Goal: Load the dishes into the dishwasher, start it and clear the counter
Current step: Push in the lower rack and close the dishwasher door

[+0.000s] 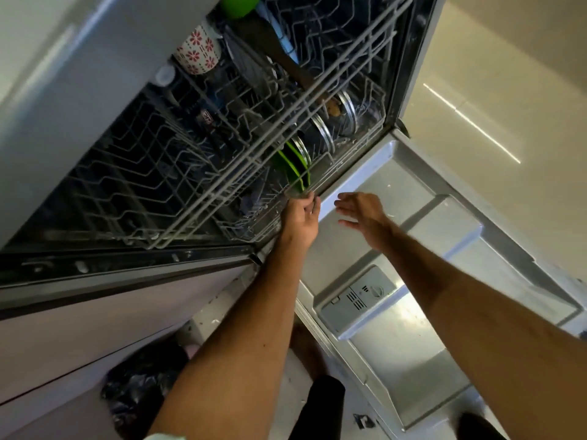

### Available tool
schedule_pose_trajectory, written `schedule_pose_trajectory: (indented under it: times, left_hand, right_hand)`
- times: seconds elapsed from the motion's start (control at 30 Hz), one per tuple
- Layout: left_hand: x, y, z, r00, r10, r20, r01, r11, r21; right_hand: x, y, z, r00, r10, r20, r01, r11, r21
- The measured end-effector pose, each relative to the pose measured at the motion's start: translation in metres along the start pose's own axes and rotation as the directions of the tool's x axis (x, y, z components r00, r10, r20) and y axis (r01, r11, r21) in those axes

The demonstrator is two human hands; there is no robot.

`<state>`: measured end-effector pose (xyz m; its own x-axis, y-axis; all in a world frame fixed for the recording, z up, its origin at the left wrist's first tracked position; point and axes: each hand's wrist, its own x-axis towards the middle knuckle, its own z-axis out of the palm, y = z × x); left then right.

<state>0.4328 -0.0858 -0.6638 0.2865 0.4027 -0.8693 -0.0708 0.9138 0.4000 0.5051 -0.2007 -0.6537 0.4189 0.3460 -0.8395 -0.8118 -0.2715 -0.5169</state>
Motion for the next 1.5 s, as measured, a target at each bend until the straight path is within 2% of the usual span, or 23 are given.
schedule_pose_trajectory:
  times: [0.13,0.33,0.53,0.63,0.73,0.9,1.0,1.1,1.23,1.3,1.37,1.5]
  left_hand:
    - [-0.042,-0.049,-0.021,1.0,-0.008,0.0,0.008,0.999,0.032]
    - [-0.133,-0.189,-0.069,0.97,-0.209,-0.123,0.224,0.967,0.122]
    - [-0.205,-0.338,-0.119,0.88,-0.372,-0.296,0.411,0.908,0.083]
    - [-0.226,-0.394,-0.133,0.829,-0.448,-0.333,0.489,0.871,0.044]
    - [-0.227,-0.432,-0.143,0.78,-0.523,-0.342,0.536,0.842,-0.065]
    - [-0.17,-0.491,-0.186,0.771,-0.527,-0.357,0.48,0.85,-0.22]
    - [-0.143,-0.499,-0.196,0.776,-0.483,-0.405,0.364,0.868,-0.338]
    - [-0.127,-0.499,-0.198,0.777,-0.418,-0.471,0.233,0.886,-0.401]
    - [-0.122,-0.497,-0.198,0.778,-0.414,-0.473,0.237,0.89,-0.388]
    - [-0.131,-0.49,-0.196,0.766,-0.431,-0.476,0.257,0.885,-0.388]
    - [-0.148,-0.478,-0.19,0.763,-0.453,-0.461,0.288,0.877,-0.385]
    - [-0.194,-0.451,-0.17,0.751,-0.474,-0.46,0.33,0.872,-0.361]
  right_hand:
    - [-0.049,0.031,-0.047,0.999,0.013,-0.037,-0.011,0.998,0.06]
    - [-0.137,0.111,-0.16,0.982,0.088,-0.168,-0.077,0.995,0.07]
    - [-0.198,0.199,-0.275,0.883,0.326,-0.338,-0.311,0.945,0.101]
    - [-0.21,0.235,-0.317,0.826,0.402,-0.395,-0.384,0.915,0.127]
    - [-0.199,0.267,-0.343,0.827,0.388,-0.408,-0.342,0.922,0.182]
    - [-0.132,0.32,-0.354,0.841,0.407,-0.357,-0.26,0.882,0.394]
    - [-0.079,0.357,-0.359,0.875,0.375,-0.307,-0.194,0.851,0.489]
    - [-0.049,0.38,-0.37,0.883,0.343,-0.32,-0.153,0.855,0.495]
    - [-0.045,0.391,-0.384,0.866,0.367,-0.339,-0.111,0.803,0.585]
    - [-0.068,0.364,-0.369,0.838,0.401,-0.37,-0.156,0.825,0.543]
    - [-0.088,0.337,-0.358,0.845,0.414,-0.339,-0.195,0.828,0.525]
    - [-0.134,0.3,-0.34,0.833,0.395,-0.387,-0.184,0.859,0.478]
